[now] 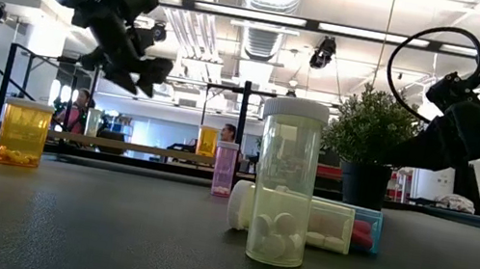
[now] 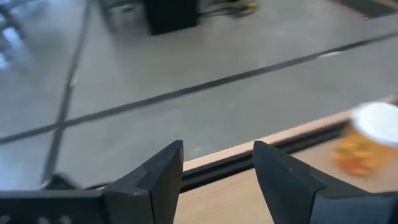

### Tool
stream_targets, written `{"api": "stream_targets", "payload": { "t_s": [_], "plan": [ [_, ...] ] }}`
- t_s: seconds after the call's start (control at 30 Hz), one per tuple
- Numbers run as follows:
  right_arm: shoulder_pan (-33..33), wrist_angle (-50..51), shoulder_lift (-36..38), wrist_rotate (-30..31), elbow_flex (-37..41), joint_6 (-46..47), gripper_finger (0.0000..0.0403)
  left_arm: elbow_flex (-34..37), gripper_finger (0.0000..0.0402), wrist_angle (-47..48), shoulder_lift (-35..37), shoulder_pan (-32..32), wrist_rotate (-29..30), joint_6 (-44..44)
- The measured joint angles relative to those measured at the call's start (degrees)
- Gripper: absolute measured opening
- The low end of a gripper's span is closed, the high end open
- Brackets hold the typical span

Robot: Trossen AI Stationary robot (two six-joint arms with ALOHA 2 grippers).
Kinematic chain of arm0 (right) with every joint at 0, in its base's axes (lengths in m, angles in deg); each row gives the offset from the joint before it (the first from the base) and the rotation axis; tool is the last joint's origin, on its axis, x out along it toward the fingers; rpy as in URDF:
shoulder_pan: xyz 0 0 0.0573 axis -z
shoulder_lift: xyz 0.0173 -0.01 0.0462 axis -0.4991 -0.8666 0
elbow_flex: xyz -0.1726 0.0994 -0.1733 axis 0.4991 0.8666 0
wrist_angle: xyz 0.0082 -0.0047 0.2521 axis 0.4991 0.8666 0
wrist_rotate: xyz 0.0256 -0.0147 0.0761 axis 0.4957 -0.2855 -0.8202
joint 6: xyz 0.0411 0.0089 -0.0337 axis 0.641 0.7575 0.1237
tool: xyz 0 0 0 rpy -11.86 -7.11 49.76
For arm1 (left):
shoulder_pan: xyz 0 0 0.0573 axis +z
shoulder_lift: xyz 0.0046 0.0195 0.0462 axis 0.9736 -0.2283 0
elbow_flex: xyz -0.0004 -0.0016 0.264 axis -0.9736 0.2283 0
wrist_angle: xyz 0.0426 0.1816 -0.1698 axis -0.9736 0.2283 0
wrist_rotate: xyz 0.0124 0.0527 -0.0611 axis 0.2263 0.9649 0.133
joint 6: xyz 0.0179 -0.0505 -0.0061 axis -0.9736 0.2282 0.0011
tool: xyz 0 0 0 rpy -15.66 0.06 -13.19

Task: Pick and place medicine bottles onto shelf by color
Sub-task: Put the top pink medicine bottle on the shelf

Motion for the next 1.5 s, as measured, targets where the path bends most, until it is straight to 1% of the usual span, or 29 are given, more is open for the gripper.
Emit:
{"api": "stream_targets", "payload": {
  "t_s": [0.13,0.27,0.5,0.67,0.83,1.0,1.17,1.3,1.5],
  "plan": [
    [0.0,0.0,0.0,0.0,0.0,0.0,0.0224,0.0,0.0179,-1.2,0.0,-3.3,-3.4,-4.5],
    [0.0,0.0,0.0,0.0,0.0,0.0,0.0224,0.2,0.0179,-2.8,0.0,-7.3,-4.3,-9.8],
    [0.0,0.0,0.0,0.0,0.0,0.0,0.0224,0.7,0.0179,-4.2,-0.1,-14.9,-4.3,-10.4],
    [0.0,0.0,0.0,0.0,0.0,0.0,0.0224,1.3,0.0179,-4.3,-0.1,-24.7,-4.3,-9.6],
    [0.0,0.0,0.0,0.0,0.0,0.0,0.0224,1.2,0.0179,-4.5,-0.2,-35.6,-3.0,-5.6],
    [0.0,0.0,0.0,0.0,0.0,0.0,0.0224,1.1,0.0179,-8.3,-4.3,-45.5,0.5,-5.0],
    [0.0,0.0,0.0,0.0,0.0,0.0,0.0224,-0.2,0.0179,-13.4,-11.8,-51.4,5.7,-3.5],
    [0.0,0.0,0.0,0.0,0.0,0.0,0.0224,-1.7,0.0193,-16.2,-16.9,-53.7,8.0,-2.6],
    [0.0,0.0,0.0,0.0,0.0,0.0,0.0224,-5.0,0.0250,-16.5,-22.0,-54.7,8.4,-2.8]
  ]
}}
